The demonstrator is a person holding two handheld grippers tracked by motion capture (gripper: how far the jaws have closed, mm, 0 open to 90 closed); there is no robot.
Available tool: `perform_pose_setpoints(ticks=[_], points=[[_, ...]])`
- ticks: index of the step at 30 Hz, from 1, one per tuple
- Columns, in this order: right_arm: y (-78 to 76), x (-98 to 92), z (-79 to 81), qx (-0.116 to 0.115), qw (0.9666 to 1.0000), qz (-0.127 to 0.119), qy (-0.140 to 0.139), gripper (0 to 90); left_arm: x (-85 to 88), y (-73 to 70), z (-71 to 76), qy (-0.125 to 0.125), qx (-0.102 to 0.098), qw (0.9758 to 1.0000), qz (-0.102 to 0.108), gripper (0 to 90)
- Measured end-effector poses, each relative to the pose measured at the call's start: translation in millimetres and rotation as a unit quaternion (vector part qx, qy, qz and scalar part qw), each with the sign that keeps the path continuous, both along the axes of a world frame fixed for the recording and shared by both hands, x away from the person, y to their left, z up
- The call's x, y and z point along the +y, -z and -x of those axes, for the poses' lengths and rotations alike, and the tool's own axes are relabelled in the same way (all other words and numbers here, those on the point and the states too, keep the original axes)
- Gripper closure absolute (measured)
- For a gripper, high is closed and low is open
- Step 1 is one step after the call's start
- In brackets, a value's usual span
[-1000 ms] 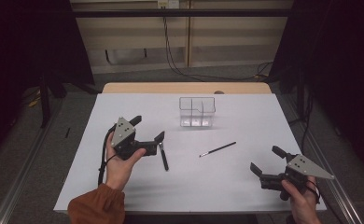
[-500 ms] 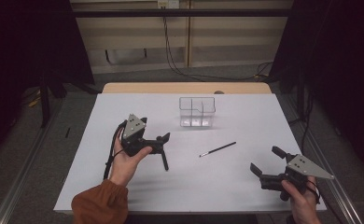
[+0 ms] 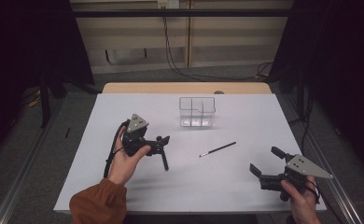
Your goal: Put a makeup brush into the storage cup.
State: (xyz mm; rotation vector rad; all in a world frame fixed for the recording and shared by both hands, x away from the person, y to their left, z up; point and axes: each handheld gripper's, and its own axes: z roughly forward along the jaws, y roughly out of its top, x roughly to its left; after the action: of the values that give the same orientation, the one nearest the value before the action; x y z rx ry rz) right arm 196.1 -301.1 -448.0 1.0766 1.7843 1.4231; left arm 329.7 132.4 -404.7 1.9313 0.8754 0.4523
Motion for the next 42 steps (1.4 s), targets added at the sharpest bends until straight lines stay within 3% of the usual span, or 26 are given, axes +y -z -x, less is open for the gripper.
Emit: perform_pose_setpoints(ticks=[3, 4, 5, 7, 8, 9, 10, 12, 16, 18, 20, 21, 23, 24, 27, 28, 29, 31, 33, 34, 36, 42], points=[[-0.2, 0.2, 0.2, -0.001, 1.0000, 0.000, 0.000, 0.0, -0.3, 0.3, -1.2, -0.010, 0.008, 0.9997, -0.023, 3.3], [-0.2, 0.2, 0.2, -0.001, 1.0000, 0.000, 0.000, 0.0, -0.7, 0.2, -1.7, -0.010, 0.022, 0.9995, -0.022, 3.3], [-0.1, 0.0, 0.1, -0.001, 1.0000, 0.002, -0.001, 0.0, -1.3, 0.8, -2.8, -0.005, 0.043, 0.9983, -0.038, 3.3], [0.0, 0.2, 0.0, 0.000, 1.0000, 0.000, -0.001, 0.0, -2.5, 0.9, -3.2, -0.004, 0.054, 0.9973, -0.049, 3.2], [0.0, 0.3, 0.0, 0.000, 1.0000, 0.000, 0.000, 0.0, -4.0, 0.9, -4.2, 0.001, 0.067, 0.9949, -0.076, 3.2], [0.0, 0.3, 0.0, 0.000, 1.0000, 0.001, 0.000, 0.0, -4.7, 1.4, -4.2, 0.000, 0.072, 0.9938, -0.085, 3.2], [0.1, 0.3, -0.1, -0.001, 1.0000, 0.001, -0.001, 0.0, -4.7, 1.4, -4.2, 0.000, 0.072, 0.9938, -0.085, 3.3], [0.1, 0.2, 0.0, -0.001, 1.0000, 0.002, -0.002, 0.0, -5.8, 2.2, -4.6, -0.010, 0.090, 0.9916, -0.093, 3.1], [0.2, 0.3, -0.2, -0.001, 1.0000, 0.003, -0.003, 0.0, -10.6, 6.0, -6.5, -0.013, 0.130, 0.9859, -0.104, 3.6], [0.2, 0.4, -0.3, -0.001, 1.0000, 0.004, -0.003, 0.0, -11.7, 6.5, -7.0, -0.013, 0.133, 0.9847, -0.111, 3.6], [0.3, 0.7, -0.4, 0.000, 1.0000, 0.004, -0.004, 0.0, -14.0, 7.2, -8.7, -0.015, 0.144, 0.9819, -0.122, 3.6], [0.3, 0.7, -0.4, 0.000, 1.0000, 0.004, -0.004, 0.0, -14.0, 7.2, -8.7, -0.015, 0.144, 0.9819, -0.122, 3.8], [0.5, 1.1, -0.3, 0.002, 1.0000, 0.005, -0.005, 0.0, -15.3, 8.5, -10.6, -0.021, 0.159, 0.9787, -0.129, 4.1], [0.5, 1.1, -0.3, 0.002, 1.0000, 0.005, -0.005, 0.0, -15.3, 8.5, -10.6, -0.021, 0.159, 0.9787, -0.129, 4.3], [0.5, 1.2, -0.3, 0.002, 1.0000, 0.005, -0.005, 0.0, -16.3, 9.5, -11.9, -0.028, 0.162, 0.9760, -0.143, 4.5], [0.5, 1.2, -0.3, 0.003, 1.0000, 0.005, -0.005, 0.0, -16.8, 9.7, -12.5, -0.041, 0.160, 0.9741, -0.155, 4.4], [0.5, 1.2, -0.3, 0.003, 1.0000, 0.005, -0.005, 0.0, -16.8, 9.7, -12.5, -0.041, 0.160, 0.9741, -0.155, 4.0], [1.0, 1.5, -0.8, 0.006, 0.9999, 0.009, -0.006, 0.0, -18.9, 10.9, -13.7, -0.039, 0.169, 0.9698, -0.171, 4.5], [1.2, 1.6, -0.8, 0.005, 0.9999, 0.011, -0.005, 0.0, -20.0, 11.7, -13.8, -0.043, 0.171, 0.9690, -0.173, 4.5], [1.1, 1.6, -0.8, 0.005, 0.9999, 0.011, -0.005, 0.0, -20.7, 12.2, -14.3, -0.040, 0.176, 0.9670, -0.180, 4.5], [1.0, 1.6, -0.7, 0.005, 0.9999, 0.011, -0.005, 0.0, -22.3, 13.1, -14.8, -0.041, 0.182, 0.9656, -0.181, 4.5], [1.1, 1.6, -0.8, 0.006, 0.9999, 0.011, -0.004, 0.0, -28.5, 15.8, -18.8, -0.032, 0.201, 0.9567, -0.208, 4.8]])
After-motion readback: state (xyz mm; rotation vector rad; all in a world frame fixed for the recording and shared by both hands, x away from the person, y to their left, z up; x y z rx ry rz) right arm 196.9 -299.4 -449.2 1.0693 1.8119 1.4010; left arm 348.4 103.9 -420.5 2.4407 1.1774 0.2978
